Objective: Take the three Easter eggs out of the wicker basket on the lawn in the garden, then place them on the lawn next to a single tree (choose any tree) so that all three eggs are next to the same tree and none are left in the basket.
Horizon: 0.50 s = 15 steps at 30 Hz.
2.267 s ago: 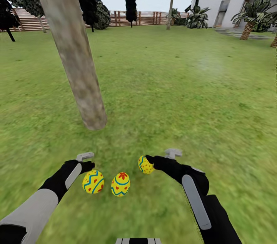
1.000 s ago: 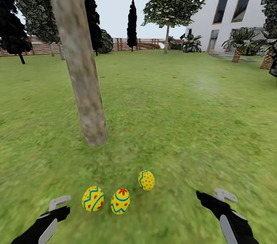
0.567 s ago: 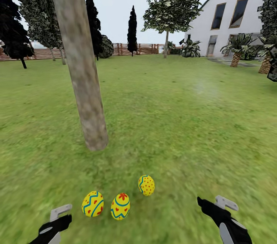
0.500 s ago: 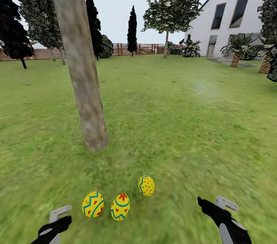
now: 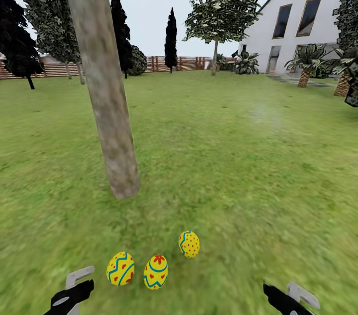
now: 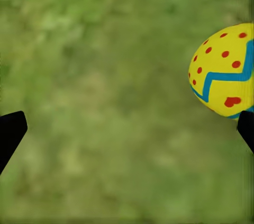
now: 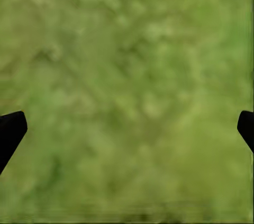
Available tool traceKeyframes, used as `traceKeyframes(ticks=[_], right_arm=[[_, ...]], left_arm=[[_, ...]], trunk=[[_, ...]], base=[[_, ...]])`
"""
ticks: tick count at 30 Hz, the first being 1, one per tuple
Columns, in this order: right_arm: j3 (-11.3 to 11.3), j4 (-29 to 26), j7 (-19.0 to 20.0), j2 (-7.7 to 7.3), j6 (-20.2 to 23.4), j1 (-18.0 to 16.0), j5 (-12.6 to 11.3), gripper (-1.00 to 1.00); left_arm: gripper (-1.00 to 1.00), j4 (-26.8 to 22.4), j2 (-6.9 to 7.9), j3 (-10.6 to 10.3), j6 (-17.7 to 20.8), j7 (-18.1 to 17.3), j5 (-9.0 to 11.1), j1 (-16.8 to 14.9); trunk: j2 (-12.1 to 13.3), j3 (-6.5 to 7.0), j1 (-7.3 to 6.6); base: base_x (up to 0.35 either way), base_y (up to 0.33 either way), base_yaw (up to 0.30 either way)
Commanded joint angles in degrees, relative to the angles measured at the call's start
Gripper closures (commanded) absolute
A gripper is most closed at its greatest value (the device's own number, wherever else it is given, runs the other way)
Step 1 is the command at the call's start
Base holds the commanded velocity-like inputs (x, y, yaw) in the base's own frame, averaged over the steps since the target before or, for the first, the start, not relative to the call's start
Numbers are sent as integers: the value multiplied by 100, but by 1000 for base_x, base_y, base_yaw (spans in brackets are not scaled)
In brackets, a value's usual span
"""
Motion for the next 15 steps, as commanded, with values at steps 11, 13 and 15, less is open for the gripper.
traceKeyframes(ticks=[11, 13, 15], right_arm=[[-8, 1543, -37, 3, -1659, -59, -66, -100], [-9, 1657, -35, 2, -1765, -67, -66, -100], [-9, 1715, -32, 1, -1821, -71, -67, -100]], left_arm=[[-100, 163, -120, -52, -315, 27, 38, -2], [-100, 175, -125, -50, -333, 27, 37, -2], [-100, 182, -129, -53, -345, 27, 36, -2]], trunk=[[440, 193, -243], [520, 229, -287], [601, 265, -331]], base=[[0, 0, 0], [0, 0, 0], [0, 0, 0]])
